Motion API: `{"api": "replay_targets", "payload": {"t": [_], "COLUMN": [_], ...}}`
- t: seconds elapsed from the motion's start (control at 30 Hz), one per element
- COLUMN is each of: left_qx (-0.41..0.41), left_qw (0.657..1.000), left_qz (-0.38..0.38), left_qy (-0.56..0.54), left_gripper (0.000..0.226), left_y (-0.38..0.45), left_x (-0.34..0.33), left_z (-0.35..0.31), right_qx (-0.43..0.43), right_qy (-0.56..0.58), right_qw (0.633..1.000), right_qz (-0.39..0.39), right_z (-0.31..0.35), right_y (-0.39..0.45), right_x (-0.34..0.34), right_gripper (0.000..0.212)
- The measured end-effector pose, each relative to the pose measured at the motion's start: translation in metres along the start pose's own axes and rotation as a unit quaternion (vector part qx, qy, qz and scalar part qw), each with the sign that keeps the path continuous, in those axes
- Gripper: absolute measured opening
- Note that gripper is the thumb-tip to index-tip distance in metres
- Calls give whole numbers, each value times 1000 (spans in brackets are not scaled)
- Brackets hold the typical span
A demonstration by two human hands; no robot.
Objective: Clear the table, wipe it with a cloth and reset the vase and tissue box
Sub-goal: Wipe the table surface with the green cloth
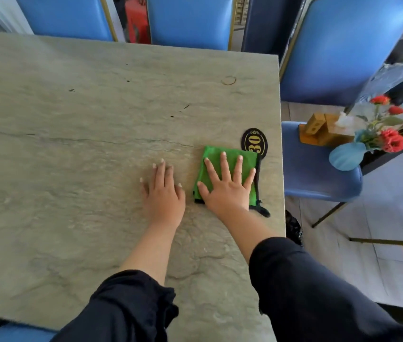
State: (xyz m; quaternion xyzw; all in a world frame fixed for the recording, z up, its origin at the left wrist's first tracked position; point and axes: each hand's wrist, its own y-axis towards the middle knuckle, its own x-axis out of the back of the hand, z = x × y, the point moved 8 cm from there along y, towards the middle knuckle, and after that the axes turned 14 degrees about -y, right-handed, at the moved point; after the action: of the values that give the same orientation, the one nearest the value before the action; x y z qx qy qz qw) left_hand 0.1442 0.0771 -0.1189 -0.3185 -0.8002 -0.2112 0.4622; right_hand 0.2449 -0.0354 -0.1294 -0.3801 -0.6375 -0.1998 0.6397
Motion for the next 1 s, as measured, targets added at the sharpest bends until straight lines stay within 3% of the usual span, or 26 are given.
{"api": "replay_targets", "payload": {"t": [0.1,0.17,0.3,0.4,0.47,0.57,0.67,0.8,0.9,1.0], "left_qx": [34,31,32,29,33,61,92,126,120,109], "left_qw": [999,999,998,998,998,994,989,988,988,987], "left_qz": [-2,-11,-40,-46,-57,-94,-112,-88,-101,-115], "left_qy": [8,22,27,36,24,-17,-29,-3,13,-5], "left_gripper": [55,57,60,59,56,51,56,58,57,55], "left_y": [14,15,17,20,21,33,60,77,78,78], "left_x": [-9,-12,-9,-8,-5,7,10,-8,-9,-7], "left_z": [0,-2,-7,-7,-3,1,0,0,-1,1], "right_qx": [175,218,53,-4,51,222,310,168,84,130], "right_qy": [-53,-74,-54,-34,-35,-66,-99,-69,-43,-33], "right_qw": [982,971,997,999,998,972,944,982,995,991], "right_qz": [-39,-62,-29,-3,-2,-35,-59,-48,-17,-7], "right_z": [16,-6,-58,-35,0,41,23,-33,-25,0], "right_y": [8,15,76,121,135,118,102,141,163,164], "right_x": [4,6,12,24,30,30,21,28,33,38], "right_gripper": [61,60,62,65,65,64,62,61,62,63]}}
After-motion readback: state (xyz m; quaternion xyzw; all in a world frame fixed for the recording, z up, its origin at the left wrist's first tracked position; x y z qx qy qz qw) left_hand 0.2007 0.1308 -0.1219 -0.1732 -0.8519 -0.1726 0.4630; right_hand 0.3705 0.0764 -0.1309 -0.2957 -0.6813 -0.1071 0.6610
